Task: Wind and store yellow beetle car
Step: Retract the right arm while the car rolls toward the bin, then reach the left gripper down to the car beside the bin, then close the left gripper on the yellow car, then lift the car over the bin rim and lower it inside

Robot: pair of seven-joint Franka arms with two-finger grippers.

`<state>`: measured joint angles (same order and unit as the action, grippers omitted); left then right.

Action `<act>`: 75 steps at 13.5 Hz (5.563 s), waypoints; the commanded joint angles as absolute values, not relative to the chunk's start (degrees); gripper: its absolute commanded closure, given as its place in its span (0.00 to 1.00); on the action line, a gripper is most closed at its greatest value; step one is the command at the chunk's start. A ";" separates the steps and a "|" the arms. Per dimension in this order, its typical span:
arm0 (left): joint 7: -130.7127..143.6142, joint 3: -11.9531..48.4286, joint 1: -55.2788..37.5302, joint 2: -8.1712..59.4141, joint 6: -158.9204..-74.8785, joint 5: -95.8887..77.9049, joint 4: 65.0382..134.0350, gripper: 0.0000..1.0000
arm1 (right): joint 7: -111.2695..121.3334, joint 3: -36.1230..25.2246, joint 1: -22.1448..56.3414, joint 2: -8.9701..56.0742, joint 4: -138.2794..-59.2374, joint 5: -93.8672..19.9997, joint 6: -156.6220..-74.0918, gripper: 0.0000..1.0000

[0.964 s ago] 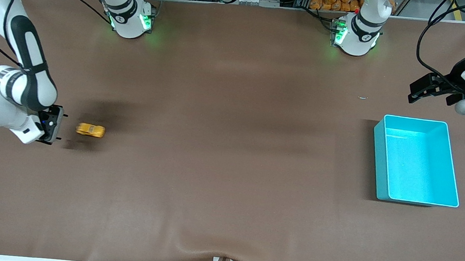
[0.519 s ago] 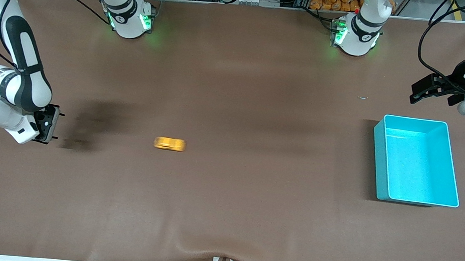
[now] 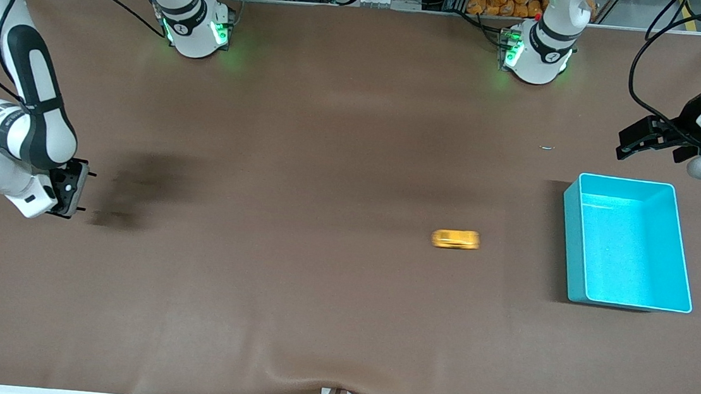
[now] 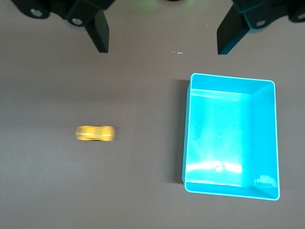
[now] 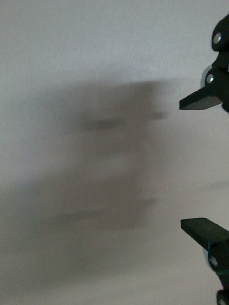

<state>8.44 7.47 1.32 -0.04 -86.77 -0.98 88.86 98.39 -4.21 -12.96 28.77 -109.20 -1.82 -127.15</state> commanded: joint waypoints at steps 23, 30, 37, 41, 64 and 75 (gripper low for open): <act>46.12 7.38 4.39 17.92 -94.57 -0.17 88.77 0.00 | 16.96 -3.08 -1.93 6.44 -80.22 -2.81 -87.01 0.00; 64.31 7.56 5.01 16.53 -105.44 0.00 100.52 0.00 | 11.95 -2.90 -0.18 -3.84 -93.47 -2.64 -92.87 0.00; 91.58 8.09 4.39 15.47 -127.78 2.64 117.06 0.00 | 12.21 -0.97 -0.35 -6.42 -96.15 -2.55 -93.25 0.00; 91.76 8.09 4.57 14.42 -138.39 4.73 125.66 0.00 | 12.04 -0.79 -0.09 -6.07 -93.78 0.35 -89.03 0.00; 97.20 7.29 4.31 24.70 -153.81 11.07 124.54 1.00 | 12.39 -1.41 -0.79 -5.54 -92.55 0.00 -88.77 0.00; 91.94 8.17 3.86 23.47 -124.20 11.16 103.19 1.00 | 12.22 -1.41 -0.79 -5.54 -92.46 0.09 -88.68 0.00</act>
